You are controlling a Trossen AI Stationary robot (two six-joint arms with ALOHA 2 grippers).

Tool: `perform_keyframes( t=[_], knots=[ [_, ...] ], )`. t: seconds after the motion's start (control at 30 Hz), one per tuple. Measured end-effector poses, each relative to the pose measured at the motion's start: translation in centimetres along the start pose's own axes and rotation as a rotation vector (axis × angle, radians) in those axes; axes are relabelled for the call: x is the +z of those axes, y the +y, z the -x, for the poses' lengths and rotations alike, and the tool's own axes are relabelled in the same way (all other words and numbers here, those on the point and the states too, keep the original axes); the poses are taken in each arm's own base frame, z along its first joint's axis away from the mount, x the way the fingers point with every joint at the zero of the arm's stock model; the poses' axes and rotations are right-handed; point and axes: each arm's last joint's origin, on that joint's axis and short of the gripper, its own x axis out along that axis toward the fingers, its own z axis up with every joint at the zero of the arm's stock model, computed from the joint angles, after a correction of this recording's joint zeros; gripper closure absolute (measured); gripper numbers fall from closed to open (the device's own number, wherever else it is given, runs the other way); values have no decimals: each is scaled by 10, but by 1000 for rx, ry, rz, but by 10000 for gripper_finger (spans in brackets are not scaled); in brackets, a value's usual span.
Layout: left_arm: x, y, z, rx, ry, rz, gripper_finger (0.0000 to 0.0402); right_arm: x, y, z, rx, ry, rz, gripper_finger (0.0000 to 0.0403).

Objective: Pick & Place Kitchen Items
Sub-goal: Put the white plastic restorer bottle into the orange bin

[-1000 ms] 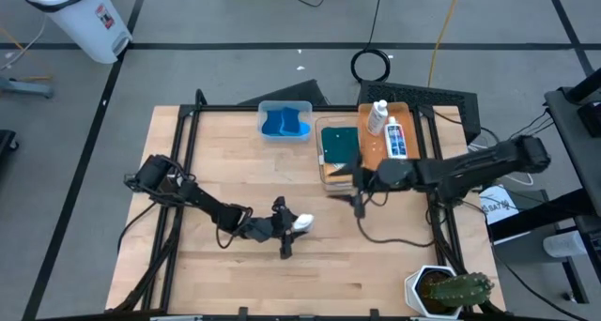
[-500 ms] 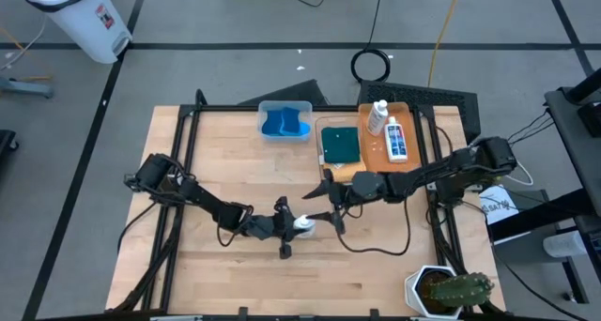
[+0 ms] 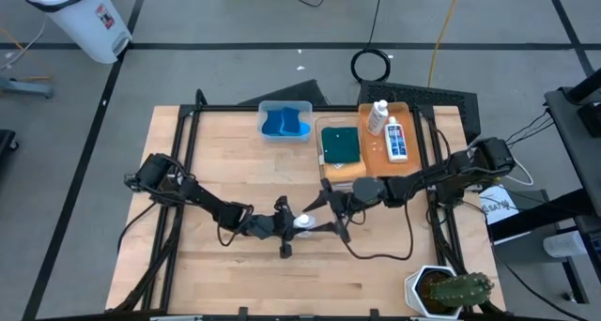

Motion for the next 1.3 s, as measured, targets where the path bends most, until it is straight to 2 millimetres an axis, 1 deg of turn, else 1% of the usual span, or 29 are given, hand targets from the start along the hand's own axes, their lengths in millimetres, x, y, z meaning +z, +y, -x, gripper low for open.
perform_keyframes(
  t=[0.1,0.27,0.4,0.5,0.57,0.67,0.9,1.03,1.1,1.2,1.3],
  knots=[
    [0,0,0,0,0,4,360,-2,1,-1,-64,6,18,151],
    [1,2,-1,12,-3,15,341,-10,0,-7,-105,20,18,151],
    [2,7,-3,21,-2,36,348,-17,-2,-12,-107,26,20,152],
    [2,9,-3,22,-2,38,356,-17,-2,-13,-108,5,22,161],
    [2,10,-4,22,-1,38,355,-17,-2,-13,-111,6,22,176],
    [2,9,-4,20,-1,38,346,-17,-4,-13,-116,5,20,210],
    [2,9,-4,11,0,37,341,-17,-6,-12,-124,5,19,322],
    [2,9,-3,12,-6,47,340,-17,-8,-12,-125,6,17,322],
    [3,9,-4,10,-15,63,340,-12,-7,-9,-125,7,27,322],
    [9,8,-4,4,-66,96,339,1,-4,1,-127,-3,37,322],
    [19,6,0,-26,-121,124,339,16,0,17,-128,10,32,322]
  ],
)
